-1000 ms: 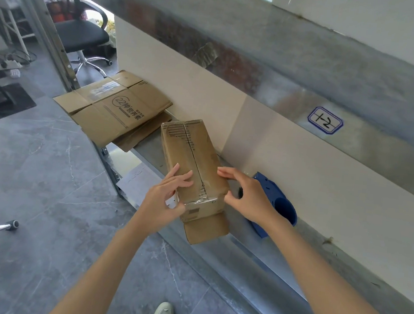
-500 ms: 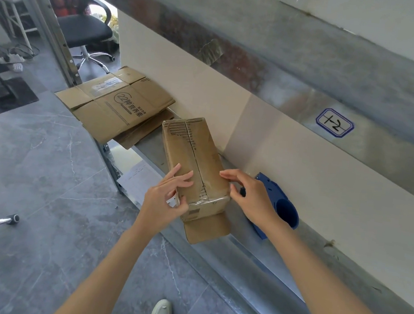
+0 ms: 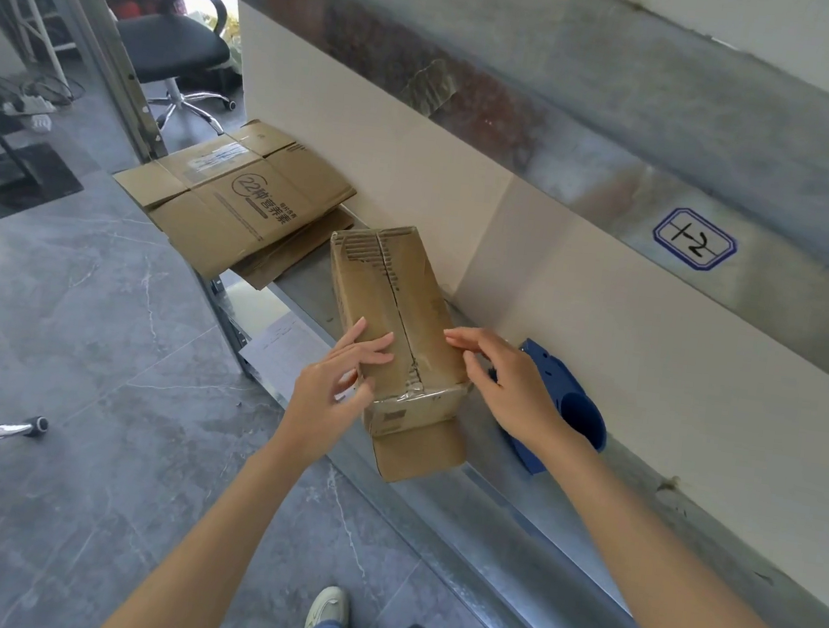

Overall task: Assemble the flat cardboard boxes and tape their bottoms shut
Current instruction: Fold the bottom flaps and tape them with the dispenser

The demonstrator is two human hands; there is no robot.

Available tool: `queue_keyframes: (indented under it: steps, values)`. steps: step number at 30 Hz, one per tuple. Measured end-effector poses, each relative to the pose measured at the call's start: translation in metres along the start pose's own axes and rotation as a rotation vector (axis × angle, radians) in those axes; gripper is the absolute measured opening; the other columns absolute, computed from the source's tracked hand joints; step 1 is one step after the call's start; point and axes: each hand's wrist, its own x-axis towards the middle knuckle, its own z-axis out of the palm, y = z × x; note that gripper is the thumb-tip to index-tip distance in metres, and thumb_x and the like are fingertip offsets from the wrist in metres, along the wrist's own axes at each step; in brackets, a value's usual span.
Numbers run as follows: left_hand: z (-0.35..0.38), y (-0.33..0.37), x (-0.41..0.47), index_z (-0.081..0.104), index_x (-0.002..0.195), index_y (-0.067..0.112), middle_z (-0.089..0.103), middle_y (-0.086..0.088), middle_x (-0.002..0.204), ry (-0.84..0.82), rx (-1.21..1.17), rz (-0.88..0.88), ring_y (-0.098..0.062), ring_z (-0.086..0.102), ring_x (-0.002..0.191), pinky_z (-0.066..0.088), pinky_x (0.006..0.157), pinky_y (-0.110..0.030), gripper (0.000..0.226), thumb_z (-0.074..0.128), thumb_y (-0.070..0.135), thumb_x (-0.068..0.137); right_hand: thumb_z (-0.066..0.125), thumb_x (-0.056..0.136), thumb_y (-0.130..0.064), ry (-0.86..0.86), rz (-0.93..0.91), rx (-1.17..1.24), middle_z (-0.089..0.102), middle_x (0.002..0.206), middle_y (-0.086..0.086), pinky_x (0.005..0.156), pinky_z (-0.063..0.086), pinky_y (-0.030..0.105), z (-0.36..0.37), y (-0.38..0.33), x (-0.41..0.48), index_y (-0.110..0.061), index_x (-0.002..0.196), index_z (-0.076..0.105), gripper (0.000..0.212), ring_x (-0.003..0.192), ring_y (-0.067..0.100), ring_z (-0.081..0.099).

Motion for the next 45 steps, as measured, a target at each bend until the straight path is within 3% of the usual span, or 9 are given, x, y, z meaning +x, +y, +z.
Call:
queue_keyframes:
  steps: [5,11,18,22,27,32,36,41,45]
  values:
    - [0.003,-0.005,-0.002,0.069,0.112,0.014,0.062,0.013,0.134,0.002,0.035,0.051,-0.004,0.030,0.145,0.049,0.101,-0.029,0.029,0.066,-0.001,0.088,0.060,0.096,-0.015,0.047,-0.043,-0.052,0.063,0.114,-0.016,0.081,0.042,0.005,0.006,0.001,-0.002,-0.026,0.125,0.060,0.031,0.105,-0.007,0.057]
    - [-0.002,-0.012,0.001,0.064,0.122,0.028,0.053,0.023,0.140,-0.067,0.083,0.081,-0.005,0.025,0.147,0.045,0.102,-0.030,0.054,0.082,0.045,0.074,0.070,0.074,-0.064,-0.095,0.041,-0.036,0.052,0.121,-0.032,0.090,0.040,0.011,-0.004,-0.003,-0.001,-0.044,0.131,0.052,0.063,0.114,-0.010,0.049]
    - [-0.002,-0.018,0.004,0.061,0.124,0.028,0.052,0.024,0.141,-0.075,0.147,0.146,-0.006,0.026,0.147,0.041,0.101,-0.009,0.059,0.082,0.046,0.072,0.084,0.073,-0.026,-0.058,-0.058,-0.106,0.059,0.122,-0.015,0.095,0.032,0.001,-0.001,0.002,-0.001,-0.021,0.123,0.067,0.053,0.119,-0.025,0.039]
    - [-0.004,-0.018,0.005,0.061,0.125,0.028,0.051,0.025,0.142,-0.086,0.177,0.164,-0.007,0.026,0.147,0.041,0.102,-0.012,0.060,0.083,0.046,0.072,0.084,0.071,-0.041,-0.100,-0.036,-0.094,0.053,0.125,-0.024,0.094,0.028,-0.002,-0.006,0.000,-0.001,-0.024,0.126,0.064,0.060,0.119,-0.025,0.039]
    - [-0.004,-0.013,0.004,0.061,0.124,0.030,0.050,0.026,0.142,-0.094,0.153,0.119,-0.005,0.024,0.148,0.045,0.104,-0.022,0.058,0.081,0.047,0.073,0.079,0.075,-0.046,-0.049,-0.007,-0.110,0.056,0.121,-0.018,0.093,0.039,0.013,0.001,-0.006,-0.002,-0.019,0.121,0.066,0.055,0.120,-0.009,0.048]
    - [-0.024,-0.007,0.011,0.058,0.129,0.034,0.045,0.031,0.145,-0.281,0.183,0.042,0.002,0.017,0.147,0.044,0.102,-0.028,0.061,0.085,0.031,0.074,0.081,0.074,-0.045,-0.117,0.015,-0.124,0.052,0.125,-0.022,0.090,0.029,0.002,-0.006,-0.009,0.000,-0.024,0.125,0.063,0.058,0.115,-0.027,0.038]
    - [-0.031,-0.002,0.014,0.058,0.130,0.033,0.044,0.030,0.145,-0.324,0.217,0.029,0.005,0.015,0.147,0.043,0.103,-0.029,0.061,0.079,0.011,0.077,0.080,0.080,-0.025,-0.225,0.012,-0.182,0.045,0.132,-0.027,0.088,0.032,0.002,-0.016,-0.011,-0.001,-0.030,0.134,0.056,0.058,0.117,-0.025,0.038]
    - [-0.021,0.003,0.006,0.063,0.124,0.029,0.046,0.033,0.141,-0.204,0.288,0.078,0.009,0.018,0.144,0.051,0.093,-0.025,0.055,0.073,0.005,0.076,0.060,0.082,0.008,-0.195,-0.014,-0.223,0.049,0.137,-0.014,0.072,0.040,0.004,-0.013,-0.012,-0.005,-0.022,0.131,0.058,0.058,0.094,-0.025,0.047]
    - [-0.017,0.004,0.007,0.064,0.121,0.031,0.048,0.035,0.138,-0.154,0.317,0.097,0.011,0.021,0.143,0.053,0.084,-0.021,0.052,0.071,0.006,0.076,0.055,0.083,0.012,-0.120,0.000,-0.251,0.052,0.132,-0.016,0.068,0.042,0.009,-0.007,-0.010,-0.003,-0.023,0.125,0.062,0.056,0.089,-0.005,0.057]
